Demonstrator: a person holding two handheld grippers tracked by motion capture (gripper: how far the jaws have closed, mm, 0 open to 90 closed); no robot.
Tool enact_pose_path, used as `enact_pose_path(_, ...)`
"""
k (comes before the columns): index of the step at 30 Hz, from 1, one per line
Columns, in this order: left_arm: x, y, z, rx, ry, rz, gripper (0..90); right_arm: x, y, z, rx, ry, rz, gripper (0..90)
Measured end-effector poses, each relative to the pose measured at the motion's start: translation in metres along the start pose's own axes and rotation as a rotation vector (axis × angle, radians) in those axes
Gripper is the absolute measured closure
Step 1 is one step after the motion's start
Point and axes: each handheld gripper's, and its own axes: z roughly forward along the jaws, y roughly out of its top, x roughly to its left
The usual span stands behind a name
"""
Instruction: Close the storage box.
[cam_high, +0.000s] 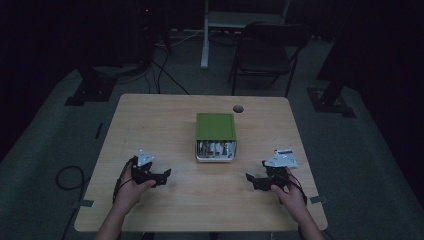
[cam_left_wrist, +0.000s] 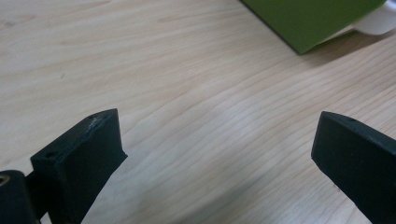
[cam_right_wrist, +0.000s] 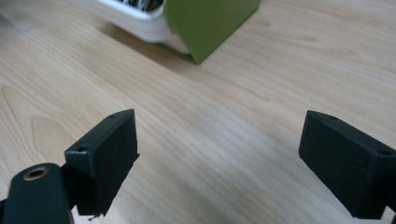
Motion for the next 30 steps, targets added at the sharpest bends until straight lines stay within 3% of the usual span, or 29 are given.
enact_pose_path(11,0.013,-0.023,-0.012,0.035,0.063,-0.045,2.4,-0.001,-0.019,-0.007,0.033,-0.029,0.005,11.4)
enact_pose_path(23,0.023,-0.040,-0.026,0.052,0.133,-0.130,2.4,-0.004,-0.034,-0.009,0.088,-0.091,-0.008,11.4)
enact_pose_path(30,0.031,-0.046,-0.031,0.067,0.173,-0.159,2.4,-0.002,-0.037,-0.006,0.108,-0.089,-0.025,11.4)
